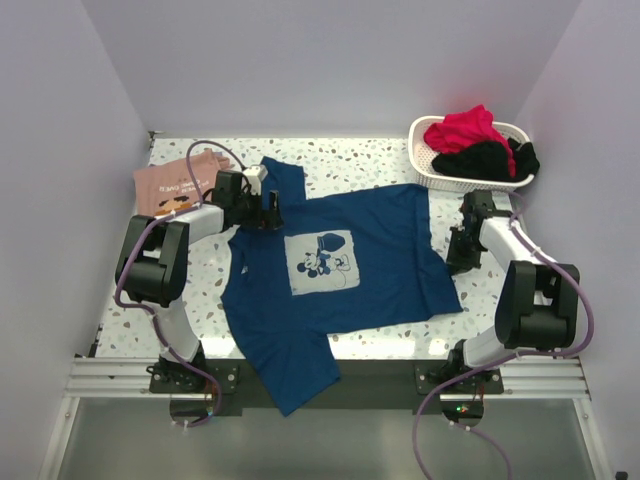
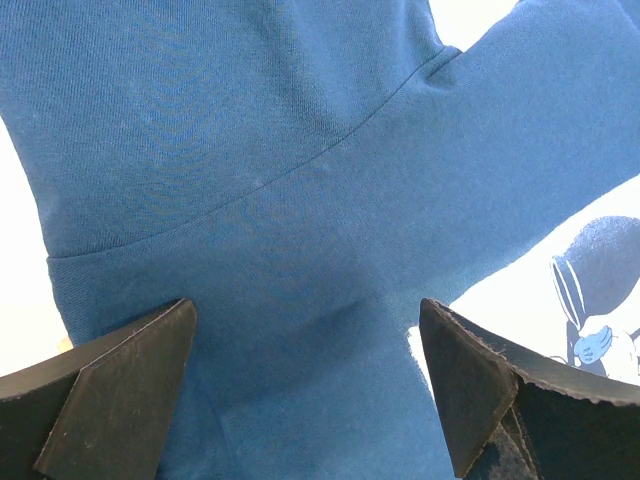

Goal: Fold and stack the t-shirts
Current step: Flatten the tshirt out

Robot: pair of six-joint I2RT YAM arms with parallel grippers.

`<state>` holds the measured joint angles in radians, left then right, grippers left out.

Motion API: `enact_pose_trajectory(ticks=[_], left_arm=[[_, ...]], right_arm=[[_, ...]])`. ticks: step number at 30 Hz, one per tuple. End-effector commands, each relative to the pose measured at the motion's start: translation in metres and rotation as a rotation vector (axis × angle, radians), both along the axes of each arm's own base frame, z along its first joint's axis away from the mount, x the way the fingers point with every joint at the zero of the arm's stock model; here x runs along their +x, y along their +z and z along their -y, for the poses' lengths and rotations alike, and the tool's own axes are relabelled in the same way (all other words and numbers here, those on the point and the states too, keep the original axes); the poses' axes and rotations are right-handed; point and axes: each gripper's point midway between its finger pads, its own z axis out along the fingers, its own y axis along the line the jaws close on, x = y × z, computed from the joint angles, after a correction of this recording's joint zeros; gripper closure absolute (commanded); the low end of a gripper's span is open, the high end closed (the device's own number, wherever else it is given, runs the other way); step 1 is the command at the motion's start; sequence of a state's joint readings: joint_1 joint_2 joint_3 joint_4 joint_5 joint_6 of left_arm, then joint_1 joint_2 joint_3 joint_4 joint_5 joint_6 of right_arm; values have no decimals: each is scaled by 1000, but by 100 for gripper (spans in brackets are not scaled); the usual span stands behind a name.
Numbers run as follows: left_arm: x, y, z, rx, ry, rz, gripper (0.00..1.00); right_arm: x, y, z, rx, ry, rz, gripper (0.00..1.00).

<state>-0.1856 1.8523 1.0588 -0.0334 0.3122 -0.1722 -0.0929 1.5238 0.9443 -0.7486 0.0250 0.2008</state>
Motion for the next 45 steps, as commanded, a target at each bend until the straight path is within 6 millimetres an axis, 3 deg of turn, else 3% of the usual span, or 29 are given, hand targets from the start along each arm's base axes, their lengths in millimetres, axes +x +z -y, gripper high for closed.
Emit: enact_pose_trajectory(ticks=[1, 7, 15, 23, 25, 26, 27, 30, 34, 35, 38, 41, 42, 45], left_arm=[[-37, -49, -12, 41, 9, -196, 0], [-36, -48, -14, 57, 20, -188, 0], [-34, -38, -14, 55, 28, -172, 1], [-30, -27, -9, 59, 31, -141, 1], [-27, -19, -5, 65, 30, -117, 1], [-26, -9, -1, 61, 29, -93, 1], [-23, -3, -1, 67, 38, -75, 1], [-17, 24, -2, 91, 93, -14, 1], [-24, 53, -10, 116, 174, 57, 0], [-25, 69, -12, 99, 197, 93, 0], [-40, 78, -17, 89, 226, 112, 0], [-58, 70, -17, 88, 220, 80, 0], [-69, 59, -15, 87, 208, 50, 0], [-93, 31, -9, 73, 186, -29, 0]], right_arm=[[13, 15, 16, -74, -20, 38, 100], [21, 13, 30, -149, -30, 13, 100], [14, 15, 48, -242, -63, -32, 100], [6, 17, 41, -207, -63, -35, 100], [8, 21, 39, -200, -63, -9, 83], [10, 28, 40, -202, -64, 19, 61], [12, 34, 39, -200, -63, 40, 53], [20, 54, 33, -182, -52, 126, 41], [29, 70, 7, -157, 33, 208, 37], [31, 70, -9, -147, 84, 217, 36], [34, 67, -43, -86, 169, 226, 36], [36, 57, -84, 71, 227, 242, 35], [41, 58, -103, 156, 246, 268, 36], [44, 48, -136, 219, 307, 275, 36]])
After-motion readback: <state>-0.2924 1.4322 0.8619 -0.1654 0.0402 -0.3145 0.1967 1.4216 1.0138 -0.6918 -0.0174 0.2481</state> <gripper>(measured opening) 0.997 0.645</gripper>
